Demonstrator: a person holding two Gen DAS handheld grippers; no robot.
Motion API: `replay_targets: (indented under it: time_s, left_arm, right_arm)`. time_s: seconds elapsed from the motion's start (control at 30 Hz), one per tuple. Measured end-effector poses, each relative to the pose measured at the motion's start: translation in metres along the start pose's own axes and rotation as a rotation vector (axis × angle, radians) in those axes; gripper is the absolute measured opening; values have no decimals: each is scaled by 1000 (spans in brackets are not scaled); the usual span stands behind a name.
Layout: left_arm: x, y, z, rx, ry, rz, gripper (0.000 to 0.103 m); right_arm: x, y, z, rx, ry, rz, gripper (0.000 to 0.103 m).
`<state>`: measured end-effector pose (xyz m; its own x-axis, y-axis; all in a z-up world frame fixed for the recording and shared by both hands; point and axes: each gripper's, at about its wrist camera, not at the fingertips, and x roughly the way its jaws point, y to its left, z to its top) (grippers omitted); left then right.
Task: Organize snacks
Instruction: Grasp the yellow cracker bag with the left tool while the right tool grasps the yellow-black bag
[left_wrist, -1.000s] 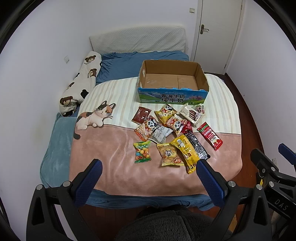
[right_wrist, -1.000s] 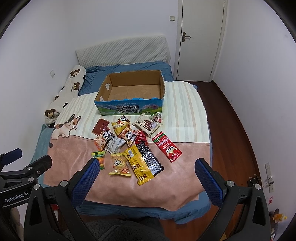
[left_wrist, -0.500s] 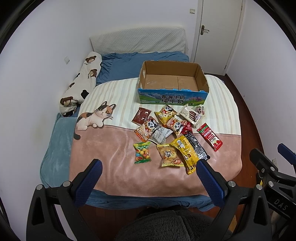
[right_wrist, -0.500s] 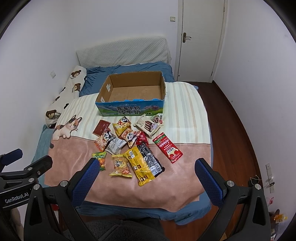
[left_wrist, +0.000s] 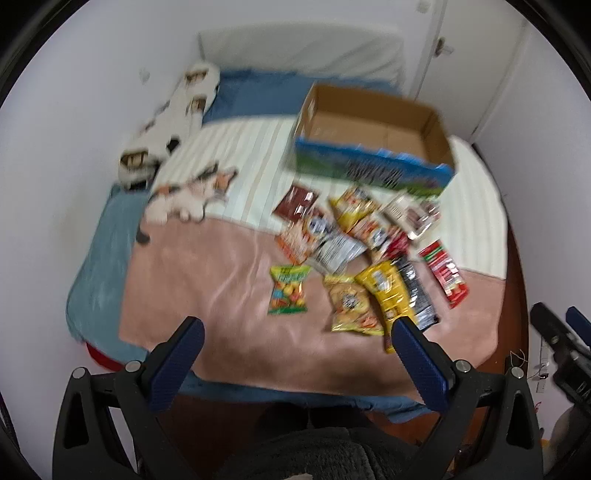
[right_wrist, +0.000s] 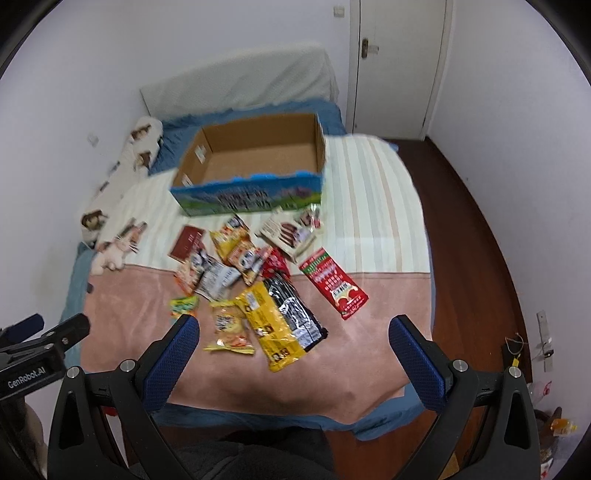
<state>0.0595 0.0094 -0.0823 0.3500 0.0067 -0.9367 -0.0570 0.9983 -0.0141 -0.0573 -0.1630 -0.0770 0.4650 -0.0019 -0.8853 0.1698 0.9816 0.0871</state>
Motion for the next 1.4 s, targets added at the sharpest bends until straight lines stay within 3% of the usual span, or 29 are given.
replay_targets:
  time_s: [0.13, 0.33, 0.47, 0.7, 0.77, 0.93, 1.1, 1.17, 1.27, 1.4]
  left_arm:
    - [58, 4, 3, -53, 102, 5, 103]
    - [138, -2, 3, -104, 255, -7, 103]
    - [177, -9, 3, -72, 299, 54, 103]
    - [223, -8, 0, -77, 378, 104, 103]
    - [231, -6, -2, -85, 397, 91, 103]
    - [246, -17, 2, -76, 411, 35, 103]
    - [273, -48, 11, -31, 470, -66, 103]
    - [292, -60, 11, -17, 510, -102, 102]
    - [319, -63, 10, -41, 561, -137, 101]
    - [341, -59, 3, -28, 562, -125, 85]
  right_arm:
    - [64, -12, 7, 1, 87, -15, 103]
    - [174, -17, 5, -19, 205, 28, 103]
    - [251, 5, 3, -117, 321, 94, 103]
    - [347, 63, -20, -331, 458, 63, 103]
    - [364, 66, -25, -342, 476, 2, 103]
    - [371, 36, -31, -147, 454, -4, 93]
    - [380, 5, -45, 71, 503, 87, 94]
    - [389, 3, -50, 87, 522, 115, 94]
    - [395, -8, -47, 83, 553, 83, 96]
    - [402, -4, -49, 54, 553, 131, 98]
